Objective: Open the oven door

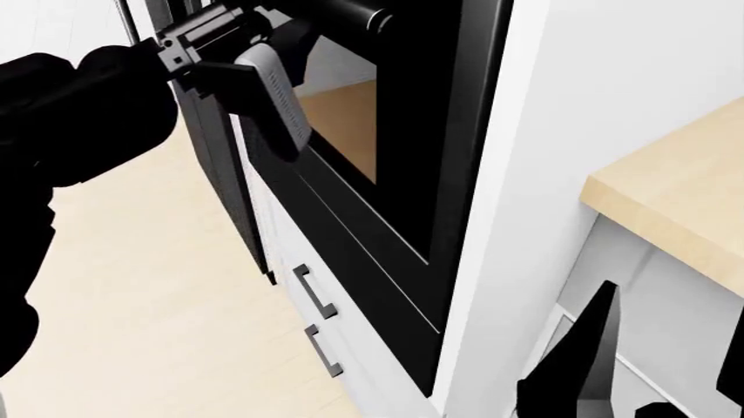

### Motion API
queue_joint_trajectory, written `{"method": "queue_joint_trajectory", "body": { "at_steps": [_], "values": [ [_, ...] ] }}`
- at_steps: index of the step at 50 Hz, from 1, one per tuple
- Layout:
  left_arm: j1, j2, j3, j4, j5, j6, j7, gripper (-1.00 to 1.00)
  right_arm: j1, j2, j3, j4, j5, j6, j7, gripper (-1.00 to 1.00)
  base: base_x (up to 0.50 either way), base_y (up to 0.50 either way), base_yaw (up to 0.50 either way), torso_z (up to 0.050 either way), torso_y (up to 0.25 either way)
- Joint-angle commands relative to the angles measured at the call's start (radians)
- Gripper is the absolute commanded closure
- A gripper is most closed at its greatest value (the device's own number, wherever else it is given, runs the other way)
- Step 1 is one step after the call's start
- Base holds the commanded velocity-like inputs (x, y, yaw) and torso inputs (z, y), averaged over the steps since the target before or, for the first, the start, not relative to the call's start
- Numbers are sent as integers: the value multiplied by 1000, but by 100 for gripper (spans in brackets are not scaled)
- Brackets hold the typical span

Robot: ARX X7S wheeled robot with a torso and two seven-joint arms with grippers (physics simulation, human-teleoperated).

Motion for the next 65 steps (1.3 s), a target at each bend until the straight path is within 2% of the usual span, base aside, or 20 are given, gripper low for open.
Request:
{"method": "queue_joint_trajectory", "body": {
  "at_steps": [1, 16, 19, 23, 33, 36, 43, 52, 55, 60, 65],
  "values": [
    [5, -13, 49, -14, 21, 10, 6, 100, 0, 0, -1, 1, -2, -2, 2, -100, 0, 0, 0, 0, 0],
    [6, -75, 83, 20, 52, 1, -54, 100, 1, 0, -5, 5, -5, -4, 4, -100, 0, 1, 0, 0, 0],
    [20, -193, 72, 296, 80, -160, -109, 100, -2, 0, -5, 3, -8, -5, 5, -100, 0, 0, 0, 0, 0],
    [40, -277, 60, 505, 101, -290, -144, 100, -4, 0, -6, 2, -9, -6, 7, -100, 0, 0, 1, 0, 0],
    [61, -373, 39, 687, 108, -412, -177, 100, -1, 3, -3, 0, -6, -4, 9, -100, 0, 0, 0, 0, 0],
    [86, -442, 28, 827, 123, -492, -211, 100, 1, 4, -2, -1, -6, -1, 9, -100, 0, 0, 1, 0, 0],
    [111, -499, -1, 913, 140, -552, -288, 100, 2, 4, -1, -3, -6, 1, 10, -100, 0, 0, 0, 0, 0],
    [148, -552, -37, 964, 174, -528, -417, 100, 2, 4, -2, -3, -8, 0, 11, -100, 0, 0, 0, 0, 0],
    [176, -567, -58, 973, 196, -511, -507, 100, 4, 4, -4, -1, -8, 0, 11, -100, 0, 0, 0, 0, 0],
    [207, -573, -54, 963, 211, -509, -542, 100, 4, 4, -4, 0, -9, 0, 11, -100, 0, 0, 0, 0, 0],
    [211, -598, -53, 986, 202, -517, -527, 100, 5, 4, -5, 0, -10, 1, 11, -100, 0, 0, 0, 0, 3]
  ]
}}
